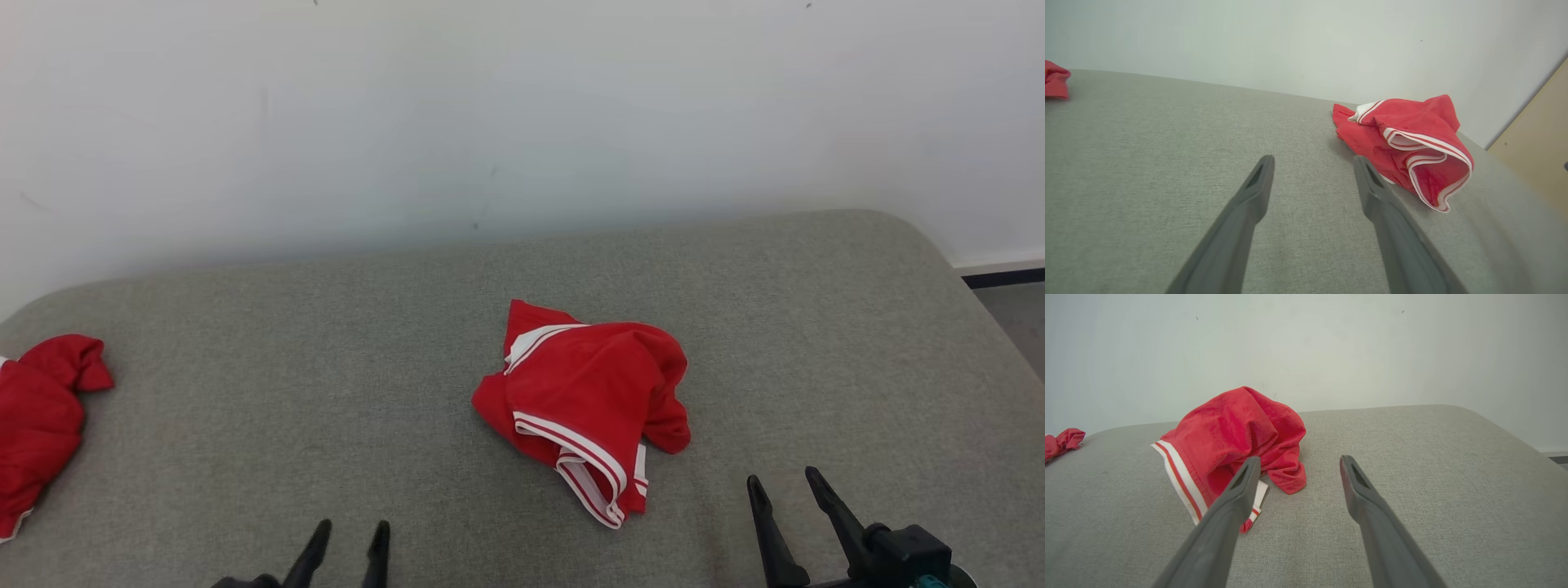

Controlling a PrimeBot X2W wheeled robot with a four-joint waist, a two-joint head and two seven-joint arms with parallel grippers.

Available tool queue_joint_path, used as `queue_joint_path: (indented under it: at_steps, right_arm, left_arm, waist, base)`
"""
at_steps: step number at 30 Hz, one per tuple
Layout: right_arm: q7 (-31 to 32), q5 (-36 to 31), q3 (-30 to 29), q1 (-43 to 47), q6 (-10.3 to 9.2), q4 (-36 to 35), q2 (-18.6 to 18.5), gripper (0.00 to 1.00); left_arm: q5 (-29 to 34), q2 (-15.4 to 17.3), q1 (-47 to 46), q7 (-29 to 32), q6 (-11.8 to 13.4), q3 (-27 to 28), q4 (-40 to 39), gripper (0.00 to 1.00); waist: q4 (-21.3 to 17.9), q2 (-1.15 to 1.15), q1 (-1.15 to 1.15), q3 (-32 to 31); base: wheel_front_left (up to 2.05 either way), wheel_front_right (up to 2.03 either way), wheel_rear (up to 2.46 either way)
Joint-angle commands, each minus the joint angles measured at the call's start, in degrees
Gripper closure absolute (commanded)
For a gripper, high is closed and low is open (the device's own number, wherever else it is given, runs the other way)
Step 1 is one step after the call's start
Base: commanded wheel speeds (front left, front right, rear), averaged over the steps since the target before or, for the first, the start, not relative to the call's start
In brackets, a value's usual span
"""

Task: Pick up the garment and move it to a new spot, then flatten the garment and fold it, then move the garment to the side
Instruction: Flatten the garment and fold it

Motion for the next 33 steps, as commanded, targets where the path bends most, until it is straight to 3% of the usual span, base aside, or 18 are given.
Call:
queue_joint_path:
  at_steps: [1, 8, 18, 24, 30, 33]
  right_arm:
    - [-0.1, 0.1, 0.4, -0.7, -0.14, -0.2, 0.0, 0.0]
    - [0.1, 0.6, 2.5, -2.6, -0.14, 0.0, 0.1, 0.0]
    - [-0.9, 1.6, 3.9, -5.4, -0.14, 0.9, 0.3, 0.0]
    - [-1.6, 1.8, 4.3, -5.8, -0.14, 1.7, 0.5, 0.0]
    - [-2.1, 2.1, 5.1, -6.3, -0.14, 2.3, 0.6, 0.0]
    - [-2.1, 2.2, 5.2, -6.3, -0.14, 2.6, 0.6, 0.0]
  left_arm:
    - [-0.7, 0.1, -1.9, 1.5, -0.3, -2.3, 0.8, 0.0]
    - [-6.1, 0.9, -9.0, 4.1, -0.3, -14.8, 6.7, 0.0]
    - [-14.0, -1.0, -17.5, 3.5, -0.4, -24.3, 17.7, 0.0]
    - [-15.7, -1.9, -22.4, 3.0, -0.3, -26.5, 23.6, 0.0]
    - [-17.1, -2.9, -25.4, 3.2, 3.5, -26.0, 29.4, 0.0]
    - [-17.5, -3.0, -26.6, 2.5, 4.0, -26.4, 30.8, 0.0]
  waist:
    - [-1.7, 0.0, 0.0, 1.1]
    - [-6.9, 0.0, 0.0, 4.0]
    - [-13.8, 0.0, 0.0, 7.9]
    - [-16.1, 0.0, 0.0, 9.1]
    - [-17.5, 0.0, 0.0, 9.0]
    - [-17.7, 0.0, 0.0, 8.9]
  base:
    - [0.0, 0.0, 0.0]
    - [0.0, 0.0, 0.0]
    - [0.0, 0.0, 0.0]
    - [0.0, 0.0, 0.0]
    - [0.0, 0.0, 0.0]
    - [0.0, 0.0, 0.0]
